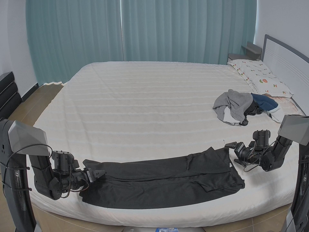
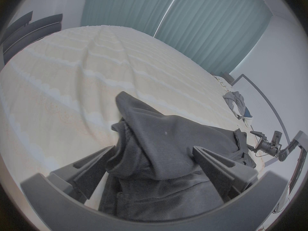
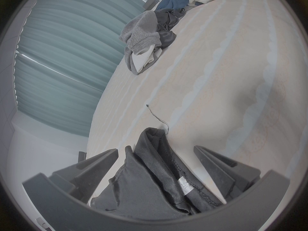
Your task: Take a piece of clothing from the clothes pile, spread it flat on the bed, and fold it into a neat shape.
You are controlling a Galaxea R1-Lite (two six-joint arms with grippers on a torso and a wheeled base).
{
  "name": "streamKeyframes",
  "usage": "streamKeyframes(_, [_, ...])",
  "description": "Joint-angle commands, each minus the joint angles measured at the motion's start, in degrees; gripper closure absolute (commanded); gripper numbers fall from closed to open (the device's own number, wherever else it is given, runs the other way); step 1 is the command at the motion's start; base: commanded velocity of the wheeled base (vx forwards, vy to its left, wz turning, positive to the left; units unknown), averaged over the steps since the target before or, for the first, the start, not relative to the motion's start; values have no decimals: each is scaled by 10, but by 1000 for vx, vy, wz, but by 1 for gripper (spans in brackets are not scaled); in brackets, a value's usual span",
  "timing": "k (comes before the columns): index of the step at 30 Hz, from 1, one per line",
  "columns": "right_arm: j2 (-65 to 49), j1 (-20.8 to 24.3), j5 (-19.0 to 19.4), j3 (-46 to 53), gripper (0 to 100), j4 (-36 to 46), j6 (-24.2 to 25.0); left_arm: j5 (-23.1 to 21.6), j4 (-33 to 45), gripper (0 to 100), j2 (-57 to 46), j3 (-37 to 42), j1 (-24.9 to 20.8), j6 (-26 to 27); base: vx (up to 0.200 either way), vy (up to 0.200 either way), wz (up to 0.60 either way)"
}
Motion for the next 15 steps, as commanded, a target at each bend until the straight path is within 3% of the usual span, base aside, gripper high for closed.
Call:
streamKeyframes(1, [1, 0, 0, 0, 0, 0, 0, 2, -17, 0, 0, 10, -17, 0, 0, 0, 0])
streamKeyframes(13, [1, 0, 0, 0, 0, 0, 0, 23, -21, 0, 9, 11, -20, -1, 0, 0, 0])
streamKeyframes(14, [1, 0, 0, 0, 0, 0, 0, 23, -21, 100, 9, 12, -20, -1, 0, 0, 0])
streamKeyframes(15, [1, 0, 0, 0, 0, 0, 0, 25, -21, 100, 8, 12, -20, -1, 0, 0, 0])
